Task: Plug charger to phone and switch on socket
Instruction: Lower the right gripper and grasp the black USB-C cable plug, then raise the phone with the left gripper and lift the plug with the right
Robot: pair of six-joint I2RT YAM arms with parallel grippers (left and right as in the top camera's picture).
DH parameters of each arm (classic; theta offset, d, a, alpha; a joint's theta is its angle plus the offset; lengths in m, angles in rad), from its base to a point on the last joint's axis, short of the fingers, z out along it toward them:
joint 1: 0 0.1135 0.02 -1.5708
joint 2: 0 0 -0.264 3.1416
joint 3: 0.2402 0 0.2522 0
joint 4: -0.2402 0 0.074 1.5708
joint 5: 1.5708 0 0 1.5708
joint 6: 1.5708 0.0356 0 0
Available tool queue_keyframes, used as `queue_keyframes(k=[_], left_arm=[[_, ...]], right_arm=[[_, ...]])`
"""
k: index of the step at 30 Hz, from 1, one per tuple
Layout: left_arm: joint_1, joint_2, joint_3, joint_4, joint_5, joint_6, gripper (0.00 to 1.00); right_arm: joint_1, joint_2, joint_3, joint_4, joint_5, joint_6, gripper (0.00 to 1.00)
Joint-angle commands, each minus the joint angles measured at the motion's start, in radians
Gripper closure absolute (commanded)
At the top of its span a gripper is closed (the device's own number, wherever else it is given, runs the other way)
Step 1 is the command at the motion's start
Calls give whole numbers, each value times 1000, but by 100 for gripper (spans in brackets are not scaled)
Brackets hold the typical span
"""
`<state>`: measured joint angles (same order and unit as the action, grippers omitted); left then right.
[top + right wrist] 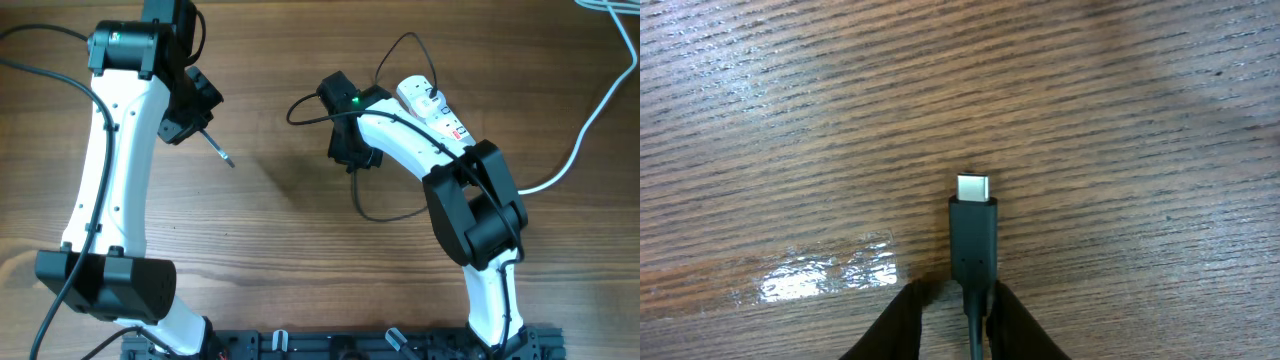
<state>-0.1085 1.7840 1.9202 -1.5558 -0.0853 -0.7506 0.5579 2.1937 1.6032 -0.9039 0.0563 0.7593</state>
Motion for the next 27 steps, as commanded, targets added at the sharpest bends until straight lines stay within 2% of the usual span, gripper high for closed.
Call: queue_keyframes(k=[1, 15, 19, 27], left_arm=[[0, -3, 8, 3, -21, -16, 96], [0, -3, 8, 2, -21, -16, 96], [0, -3, 8, 2, -21, -16, 96], [0, -3, 8, 2, -21, -16, 96]], right_arm=[[-5, 54, -8, -5, -21, 3, 78], [-10, 54, -8, 6, -21, 7, 83], [-10, 54, -8, 6, -21, 7, 91], [-10, 54, -8, 6, -25, 7, 91]])
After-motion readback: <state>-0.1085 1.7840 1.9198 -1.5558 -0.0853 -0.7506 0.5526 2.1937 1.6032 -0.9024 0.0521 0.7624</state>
